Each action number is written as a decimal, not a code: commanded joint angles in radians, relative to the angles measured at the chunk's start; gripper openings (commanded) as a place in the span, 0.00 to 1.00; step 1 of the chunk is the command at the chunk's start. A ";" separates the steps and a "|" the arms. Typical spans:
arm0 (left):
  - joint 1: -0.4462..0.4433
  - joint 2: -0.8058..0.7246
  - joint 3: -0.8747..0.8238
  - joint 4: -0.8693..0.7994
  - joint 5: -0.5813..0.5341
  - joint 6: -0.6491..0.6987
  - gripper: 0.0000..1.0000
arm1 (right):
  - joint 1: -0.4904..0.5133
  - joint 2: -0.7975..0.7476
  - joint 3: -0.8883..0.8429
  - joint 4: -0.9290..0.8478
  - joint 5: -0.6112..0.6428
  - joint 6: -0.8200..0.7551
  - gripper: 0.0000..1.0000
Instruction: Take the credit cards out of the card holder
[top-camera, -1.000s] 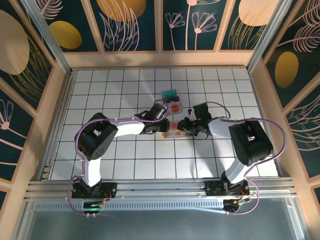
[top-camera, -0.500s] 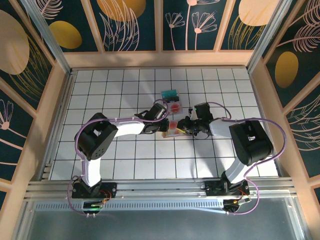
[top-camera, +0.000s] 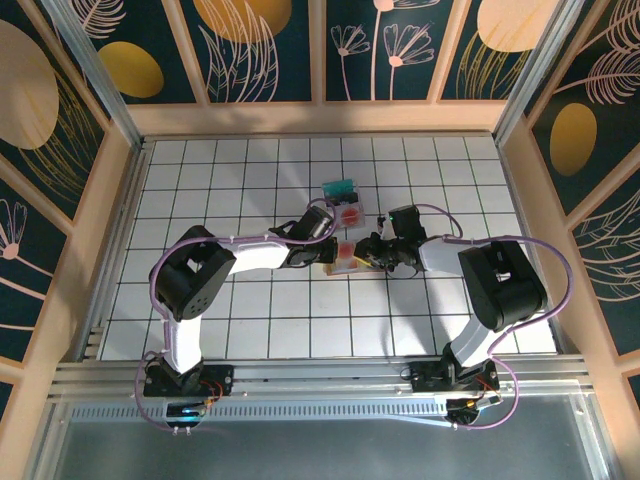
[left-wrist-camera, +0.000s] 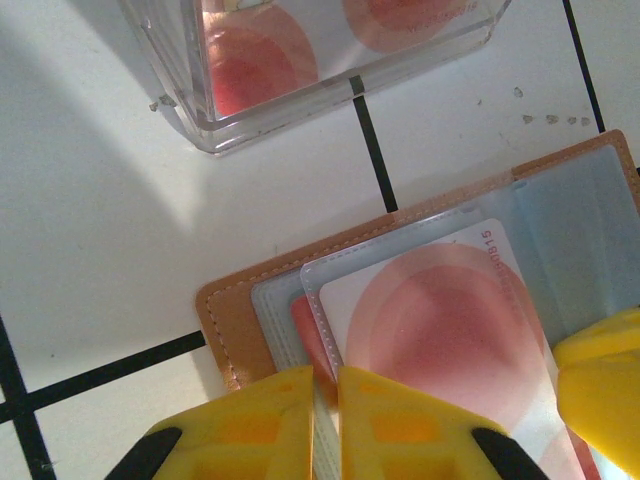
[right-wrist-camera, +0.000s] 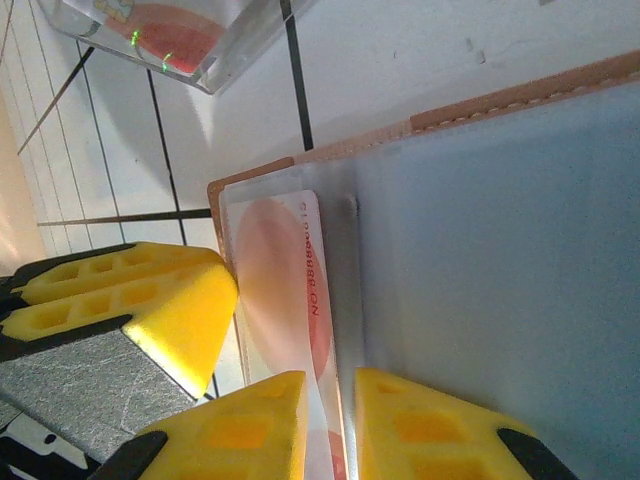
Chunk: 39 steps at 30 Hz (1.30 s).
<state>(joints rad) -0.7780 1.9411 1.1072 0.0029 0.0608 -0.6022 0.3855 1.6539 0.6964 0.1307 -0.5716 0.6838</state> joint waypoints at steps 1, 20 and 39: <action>-0.004 0.034 -0.024 -0.100 -0.015 0.013 0.12 | -0.003 -0.035 0.030 -0.014 0.020 -0.033 0.20; -0.004 0.036 -0.032 -0.095 -0.008 0.013 0.11 | 0.004 -0.012 0.032 0.108 -0.068 0.021 0.20; -0.004 -0.011 -0.026 -0.139 -0.023 0.002 0.15 | 0.048 0.055 0.021 0.190 -0.127 0.073 0.22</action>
<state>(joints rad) -0.7753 1.9324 1.1053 -0.0170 0.0280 -0.6025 0.4091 1.6962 0.6998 0.2276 -0.6415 0.7399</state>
